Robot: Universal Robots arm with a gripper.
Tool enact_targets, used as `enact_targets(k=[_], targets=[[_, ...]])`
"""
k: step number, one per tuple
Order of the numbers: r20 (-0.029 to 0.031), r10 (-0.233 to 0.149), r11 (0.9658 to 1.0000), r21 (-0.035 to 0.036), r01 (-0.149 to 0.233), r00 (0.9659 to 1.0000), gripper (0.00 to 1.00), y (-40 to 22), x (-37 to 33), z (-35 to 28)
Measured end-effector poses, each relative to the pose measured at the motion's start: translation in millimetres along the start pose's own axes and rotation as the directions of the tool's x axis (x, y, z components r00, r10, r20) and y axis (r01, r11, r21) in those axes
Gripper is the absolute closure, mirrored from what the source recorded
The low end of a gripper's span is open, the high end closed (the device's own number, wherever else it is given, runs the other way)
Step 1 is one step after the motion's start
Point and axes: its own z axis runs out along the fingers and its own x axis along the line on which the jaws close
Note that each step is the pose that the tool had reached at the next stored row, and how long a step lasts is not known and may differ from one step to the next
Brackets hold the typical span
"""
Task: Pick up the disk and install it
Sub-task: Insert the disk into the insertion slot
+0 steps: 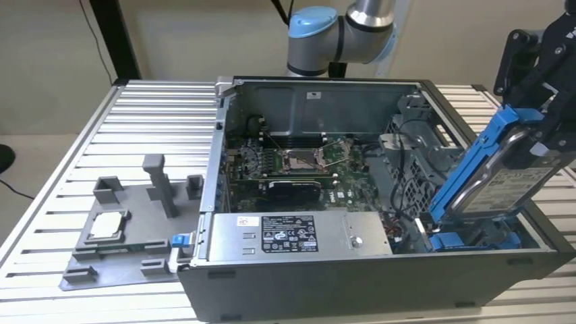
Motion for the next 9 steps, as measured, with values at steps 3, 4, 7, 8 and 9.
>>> enact_targets(k=[3, 4, 7, 8, 9], targets=[[-0.0001, 0.0, 1.0, 0.0, 0.0, 1.0, 1.0, 0.0, 0.0, 0.1], [0.0, 0.0, 1.0, 0.0, 0.0, 1.0, 1.0, 0.0, 0.0, 0.2], [0.0, 0.0, 1.0, 0.0, 0.0, 1.0, 1.0, 0.0, 0.0, 0.3], [0.0, 0.0, 1.0, 0.0, 0.0, 1.0, 1.0, 0.0, 0.0, 0.4], [0.0001, 0.0, 1.0, 0.0, 0.0, 1.0, 1.0, 0.0, 0.0, 0.6]])
